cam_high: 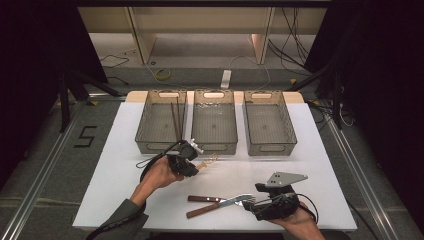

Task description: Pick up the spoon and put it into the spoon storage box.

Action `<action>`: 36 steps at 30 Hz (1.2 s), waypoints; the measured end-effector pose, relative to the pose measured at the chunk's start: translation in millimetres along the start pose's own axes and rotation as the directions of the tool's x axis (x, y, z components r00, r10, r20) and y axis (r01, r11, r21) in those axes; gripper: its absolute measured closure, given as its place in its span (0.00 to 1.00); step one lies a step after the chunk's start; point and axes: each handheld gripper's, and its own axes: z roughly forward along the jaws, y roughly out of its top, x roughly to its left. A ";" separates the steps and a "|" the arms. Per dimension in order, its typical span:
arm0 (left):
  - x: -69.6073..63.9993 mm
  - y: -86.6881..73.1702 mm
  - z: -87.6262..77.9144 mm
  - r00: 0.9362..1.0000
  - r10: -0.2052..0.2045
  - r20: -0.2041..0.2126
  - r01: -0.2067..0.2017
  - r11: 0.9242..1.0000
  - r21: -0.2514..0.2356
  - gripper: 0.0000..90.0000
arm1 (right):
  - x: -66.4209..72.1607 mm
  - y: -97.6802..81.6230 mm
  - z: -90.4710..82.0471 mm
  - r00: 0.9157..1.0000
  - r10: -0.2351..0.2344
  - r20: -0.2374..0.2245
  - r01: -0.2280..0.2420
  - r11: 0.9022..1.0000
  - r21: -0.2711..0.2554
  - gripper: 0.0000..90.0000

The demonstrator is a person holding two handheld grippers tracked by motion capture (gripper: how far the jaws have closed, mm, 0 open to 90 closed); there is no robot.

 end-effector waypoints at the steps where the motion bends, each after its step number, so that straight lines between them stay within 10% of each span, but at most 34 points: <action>1: -0.3 0.5 -2.0 1.000 -0.004 0.000 0.004 1.000 -0.014 0.83 | 0.0 0.0 -0.1 1.000 0.000 0.000 0.000 1.000 0.000 0.28; 36: 13.5 5.3 -49.7 0.994 -0.105 0.008 0.104 0.963 -0.249 0.83 | -1.5 -1.3 0.6 1.000 0.015 -0.005 -0.015 1.000 0.001 0.28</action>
